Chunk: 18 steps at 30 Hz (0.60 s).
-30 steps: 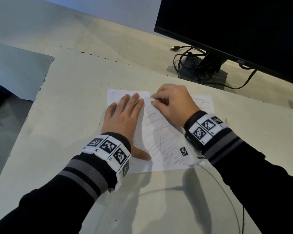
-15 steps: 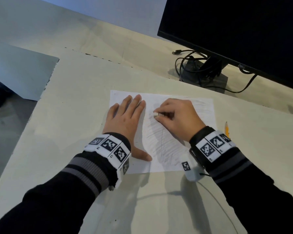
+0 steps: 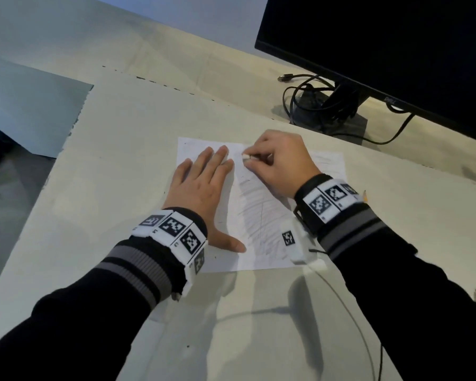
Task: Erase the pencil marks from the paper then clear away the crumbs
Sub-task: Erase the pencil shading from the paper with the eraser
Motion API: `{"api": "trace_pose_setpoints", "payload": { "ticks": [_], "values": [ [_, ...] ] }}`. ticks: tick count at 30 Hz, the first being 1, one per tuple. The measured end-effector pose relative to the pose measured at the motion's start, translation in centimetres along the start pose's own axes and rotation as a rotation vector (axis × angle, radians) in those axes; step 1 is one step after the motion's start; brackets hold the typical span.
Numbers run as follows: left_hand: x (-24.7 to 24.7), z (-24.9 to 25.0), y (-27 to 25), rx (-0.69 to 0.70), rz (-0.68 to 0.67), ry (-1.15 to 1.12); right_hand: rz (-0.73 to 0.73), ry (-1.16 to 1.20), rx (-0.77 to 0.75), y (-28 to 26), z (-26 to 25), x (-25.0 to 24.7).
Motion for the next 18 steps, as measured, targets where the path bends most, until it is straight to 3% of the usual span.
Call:
{"api": "trace_pose_setpoints", "payload": {
  "ticks": [3,8,13,18],
  "values": [
    [-0.2,0.0,-0.1,0.002,-0.021,0.019,0.032,-0.003,0.013,-0.8,0.0,0.3],
    [-0.8,-0.2,0.1,0.025,-0.054,0.095,-0.076,0.032,-0.044,-2.4,-0.8,0.3],
    [-0.8,-0.3,0.3,0.035,-0.078,0.106,0.004,-0.035,-0.016,-1.0,-0.4,0.4],
    [-0.4,-0.1,0.0,0.034,-0.077,0.117,-0.009,-0.055,-0.013,-1.3,-0.2,0.4]
  ]
}}
Point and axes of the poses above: each hand's wrist, its own y-axis towards the middle knuckle, its own x-axis out of the palm, z = x × y, the point moved 7 cm from there along y, towards the middle knuckle, and after that the axes turned 6 degrees about z, right-handed, at the moved point
